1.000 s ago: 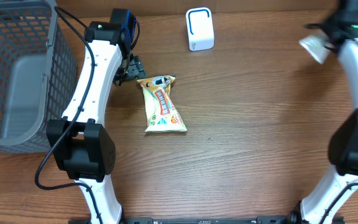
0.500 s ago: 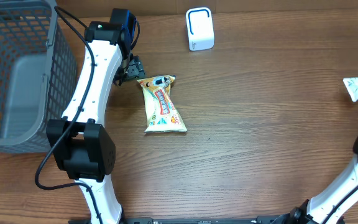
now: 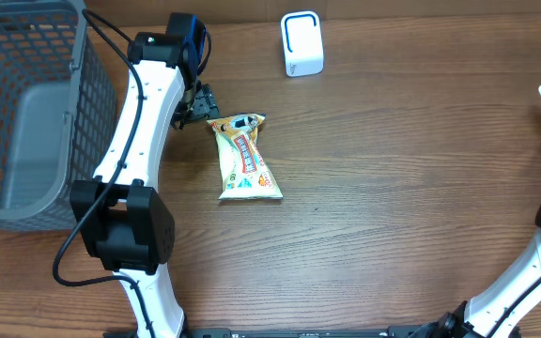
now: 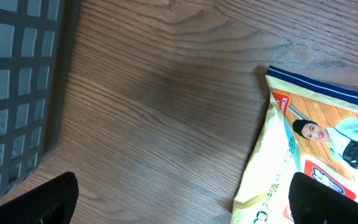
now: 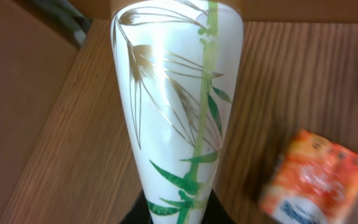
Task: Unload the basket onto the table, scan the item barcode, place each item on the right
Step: 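Carry the white tube off to the right and release it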
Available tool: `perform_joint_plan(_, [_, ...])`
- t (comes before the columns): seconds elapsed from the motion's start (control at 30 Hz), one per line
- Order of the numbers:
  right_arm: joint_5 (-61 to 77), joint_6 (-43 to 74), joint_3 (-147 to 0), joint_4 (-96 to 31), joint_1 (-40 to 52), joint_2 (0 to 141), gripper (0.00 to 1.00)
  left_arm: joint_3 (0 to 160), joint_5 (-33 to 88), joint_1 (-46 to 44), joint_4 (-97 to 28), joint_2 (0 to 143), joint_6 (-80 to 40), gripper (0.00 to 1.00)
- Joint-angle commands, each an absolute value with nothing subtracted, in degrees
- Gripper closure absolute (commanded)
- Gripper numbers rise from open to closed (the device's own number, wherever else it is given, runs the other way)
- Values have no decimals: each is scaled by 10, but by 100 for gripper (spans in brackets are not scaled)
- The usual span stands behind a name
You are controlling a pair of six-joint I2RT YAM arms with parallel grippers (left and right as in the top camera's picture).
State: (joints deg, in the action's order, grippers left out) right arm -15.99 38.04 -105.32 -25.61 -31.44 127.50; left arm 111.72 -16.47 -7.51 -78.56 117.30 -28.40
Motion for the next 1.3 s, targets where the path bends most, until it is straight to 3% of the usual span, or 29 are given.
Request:
perform_joint_plan(0.0, [-191,385,-1061,-219,-321,1313,96,1119,-165,-79,-786,1177,-292,0])
perform_joint_plan(0.37, [-201,385,-1061,-217,-376,1366,96,1119,-165,-79,-786,1177,-292,0])
perform_joint_plan(0.4, [-199,381,-1062,-218,-383,1366,84,1119,-165,-79,-786,1177,-292,0])
perform_joint_plan(0.47, [-182,355,-1069,-226,-394,1364,51,1119,-165,-79,-786,1177,-292,0])
perform_joint_plan(0.57, [-179,334,-1097,-269,-402,1358,38,1119,-165,-79,-786,1177,-292,0])
perform_joint_plan(0.67, [-168,310,-1138,-310,-401,1351,6,1119,-165,-79,-786,1177,-292,0])
perform_joint_plan(0.73, [-148,310,-1177,-347,-397,1344,0,1119,-164,-79,-786,1177,-292,0])
perform_joint_plan(1.0, [94,310,-1354,-493,-368,1299,0,1119,-165,-79,-786,1177,-292,0])
perform_joint_plan(1.17, [343,302,-1368,-555,-334,1273,0,1119,-165,-79,-786,1177,-292,0])
perform_joint_plan(1.27, [483,236,-1367,-607,-293,1274,0,1119,-165,-79,-786,1177,-292,0])
